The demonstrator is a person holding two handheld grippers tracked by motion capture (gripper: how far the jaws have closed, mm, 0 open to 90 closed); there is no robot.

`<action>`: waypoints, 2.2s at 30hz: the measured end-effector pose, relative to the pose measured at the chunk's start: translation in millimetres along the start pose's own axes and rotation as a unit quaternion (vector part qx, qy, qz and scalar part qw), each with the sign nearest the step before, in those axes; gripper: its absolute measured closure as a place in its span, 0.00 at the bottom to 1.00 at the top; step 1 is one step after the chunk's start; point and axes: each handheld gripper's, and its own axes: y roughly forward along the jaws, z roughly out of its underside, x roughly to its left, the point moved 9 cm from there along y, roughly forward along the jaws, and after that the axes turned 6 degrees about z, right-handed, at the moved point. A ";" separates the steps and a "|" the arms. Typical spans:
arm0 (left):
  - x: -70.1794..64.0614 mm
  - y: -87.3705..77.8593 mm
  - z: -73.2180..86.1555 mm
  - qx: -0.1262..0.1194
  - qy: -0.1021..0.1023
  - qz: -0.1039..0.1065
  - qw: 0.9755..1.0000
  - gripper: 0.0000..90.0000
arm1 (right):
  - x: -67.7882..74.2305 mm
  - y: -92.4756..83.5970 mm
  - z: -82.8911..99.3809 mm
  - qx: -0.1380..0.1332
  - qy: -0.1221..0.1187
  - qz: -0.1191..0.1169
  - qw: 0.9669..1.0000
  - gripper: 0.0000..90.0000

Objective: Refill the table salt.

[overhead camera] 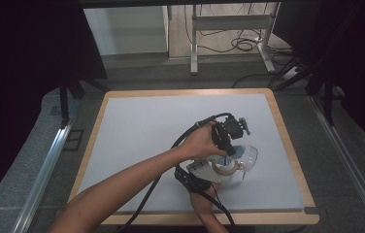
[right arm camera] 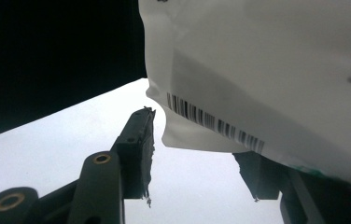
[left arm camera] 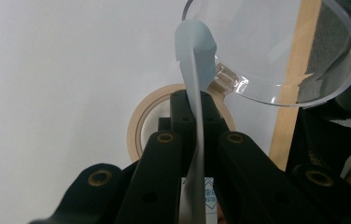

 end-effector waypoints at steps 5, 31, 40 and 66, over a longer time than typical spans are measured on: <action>0.7 -0.7 0.5 0.000 0.001 -0.001 1.000 1.00 | 0.4 0.1 0.2 0.001 -0.003 -0.001 1.000 0.56; 0.8 -1.0 2.2 -0.006 0.001 0.000 1.000 1.00 | 0.4 1.9 3.4 0.009 0.004 -0.006 1.000 0.56; 3.9 -1.4 5.8 -0.016 -0.006 0.004 1.000 1.00 | 1.9 2.4 7.5 0.015 -0.001 -0.007 1.000 0.55; 4.5 -18.7 17.6 -0.075 -0.014 0.027 0.997 1.00 | 0.8 -5.7 27.4 0.057 -0.014 -0.013 0.998 0.50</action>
